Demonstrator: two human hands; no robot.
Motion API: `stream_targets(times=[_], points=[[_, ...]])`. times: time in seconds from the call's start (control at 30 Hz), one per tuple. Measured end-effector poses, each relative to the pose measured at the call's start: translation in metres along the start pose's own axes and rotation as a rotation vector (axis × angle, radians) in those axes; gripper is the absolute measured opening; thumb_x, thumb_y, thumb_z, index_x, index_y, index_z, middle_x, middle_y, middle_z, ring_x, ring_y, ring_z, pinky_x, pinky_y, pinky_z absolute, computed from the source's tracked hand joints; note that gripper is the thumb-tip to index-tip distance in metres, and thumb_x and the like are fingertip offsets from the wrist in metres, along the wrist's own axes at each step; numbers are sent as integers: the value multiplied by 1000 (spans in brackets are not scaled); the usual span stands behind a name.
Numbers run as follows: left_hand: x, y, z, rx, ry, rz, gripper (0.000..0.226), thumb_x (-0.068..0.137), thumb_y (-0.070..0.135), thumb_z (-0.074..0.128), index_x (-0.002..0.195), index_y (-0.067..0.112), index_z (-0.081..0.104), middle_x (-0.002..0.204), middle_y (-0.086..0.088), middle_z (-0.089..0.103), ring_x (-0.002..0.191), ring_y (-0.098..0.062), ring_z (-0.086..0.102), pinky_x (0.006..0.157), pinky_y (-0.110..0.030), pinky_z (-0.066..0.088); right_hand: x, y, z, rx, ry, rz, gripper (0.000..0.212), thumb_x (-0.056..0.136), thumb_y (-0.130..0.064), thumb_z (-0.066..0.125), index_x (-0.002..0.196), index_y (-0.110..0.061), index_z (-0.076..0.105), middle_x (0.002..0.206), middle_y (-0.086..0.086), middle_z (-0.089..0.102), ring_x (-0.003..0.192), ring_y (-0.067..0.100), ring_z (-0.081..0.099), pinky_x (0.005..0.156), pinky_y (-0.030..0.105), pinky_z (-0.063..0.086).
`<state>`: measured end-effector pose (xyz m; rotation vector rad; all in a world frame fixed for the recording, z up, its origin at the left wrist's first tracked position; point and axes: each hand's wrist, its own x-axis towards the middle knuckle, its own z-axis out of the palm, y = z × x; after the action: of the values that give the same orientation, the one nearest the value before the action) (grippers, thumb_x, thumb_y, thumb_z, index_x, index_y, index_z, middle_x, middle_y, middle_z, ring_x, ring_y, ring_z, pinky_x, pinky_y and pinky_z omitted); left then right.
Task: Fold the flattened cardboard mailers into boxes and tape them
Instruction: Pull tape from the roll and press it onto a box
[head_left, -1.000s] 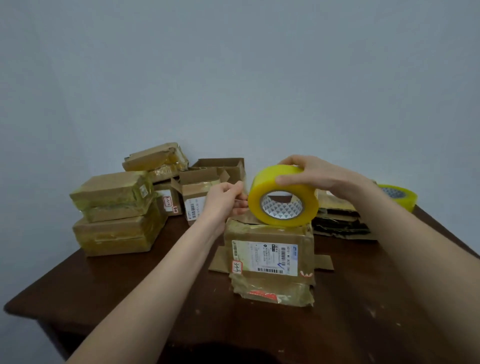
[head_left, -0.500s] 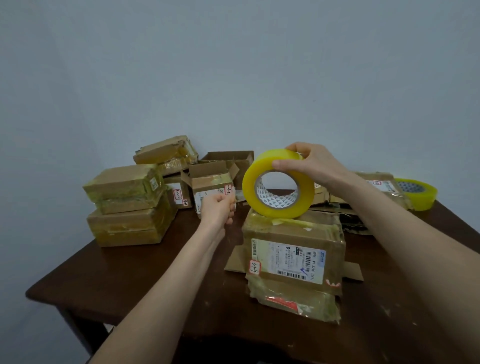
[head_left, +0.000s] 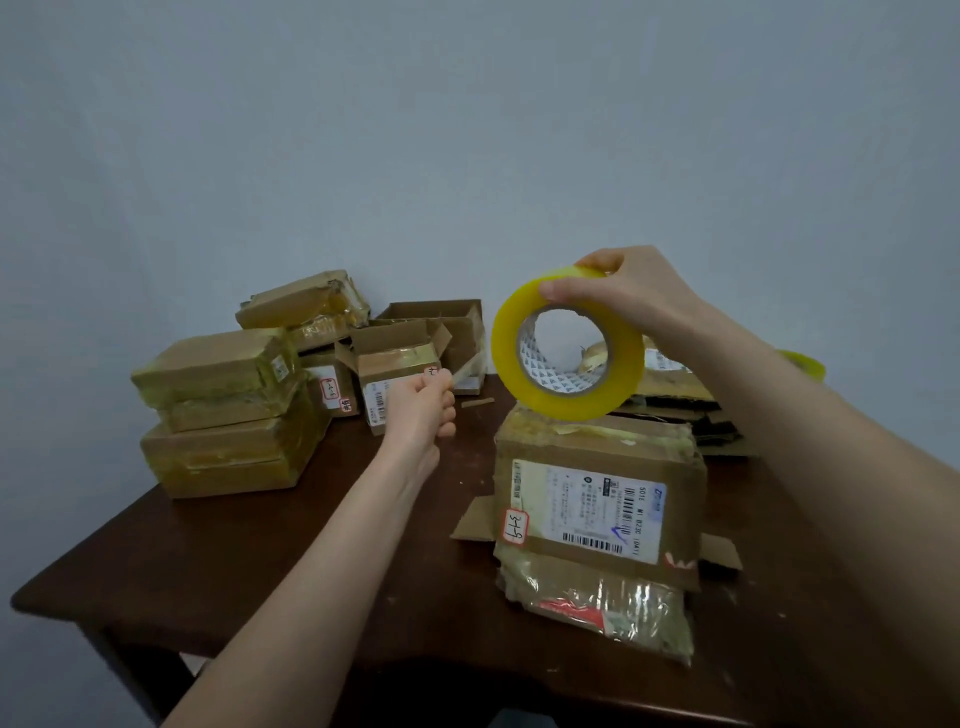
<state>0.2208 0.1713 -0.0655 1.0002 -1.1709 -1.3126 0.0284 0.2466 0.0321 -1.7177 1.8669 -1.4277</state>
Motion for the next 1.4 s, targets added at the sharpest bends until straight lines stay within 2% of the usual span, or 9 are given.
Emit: stream_targets(times=[0.23,0.4,0.5,0.6,0.7,0.8,1.03,1.2,1.4], points=[[-14,-15,8,196,-100,-6,25,98,13,50,73,11,51,55,2,39,43,-6,33,35,-15,24,-21,3,-22,-133,-35,30,46,66,-48,82,97,-19,64,91,-5,62,88,16,59,68,29,47],[-26,-42,8,375,-226,-80,28,98,26,52,73,13,53,57,0,44,46,-9,37,36,-18,27,-38,20,-16,-140,-90,76,49,65,-55,80,94,-19,62,99,3,67,95,22,63,79,38,52],[-22,-41,-1,790,-313,-15,32,98,43,46,84,15,54,62,0,55,52,-13,51,47,-25,43,-43,19,-14,-162,-57,58,50,66,-55,79,98,-20,60,102,3,64,95,21,60,73,34,48],[-13,-33,-15,988,-258,188,35,92,42,57,119,21,54,98,4,62,97,-17,62,85,-35,51,-46,19,-12,-179,-43,55,50,67,-55,78,99,-22,60,101,0,62,93,20,59,69,32,44],[-18,-14,-12,625,-594,205,83,82,29,72,149,23,23,138,12,40,129,-8,40,95,-22,42,-47,20,-7,-173,-16,46,50,65,-56,78,98,-24,60,96,-4,61,90,18,59,67,32,46],[-24,-20,6,831,-853,258,110,68,25,85,150,26,12,149,9,26,136,-9,30,108,-26,35,-45,18,-2,-180,3,44,52,63,-58,79,100,-25,60,94,-5,61,88,18,60,70,33,49],[5,-15,-5,1000,-695,393,101,64,36,87,144,23,28,141,4,35,129,-12,35,108,-30,34,-26,11,10,-93,2,56,56,66,-53,80,109,-22,61,107,0,60,97,19,57,73,31,44],[22,-14,-27,1203,-676,502,88,70,36,81,141,25,31,143,4,39,133,-16,36,106,-33,36,-8,12,33,-90,-196,5,66,74,-41,80,132,-27,52,122,-3,52,108,16,50,86,32,43],[9,-45,-25,1056,-524,546,88,76,46,74,147,27,25,151,4,34,138,-17,34,107,-41,39,-14,43,28,125,-209,140,70,69,-37,83,129,-25,50,118,2,61,103,21,62,91,42,52]])
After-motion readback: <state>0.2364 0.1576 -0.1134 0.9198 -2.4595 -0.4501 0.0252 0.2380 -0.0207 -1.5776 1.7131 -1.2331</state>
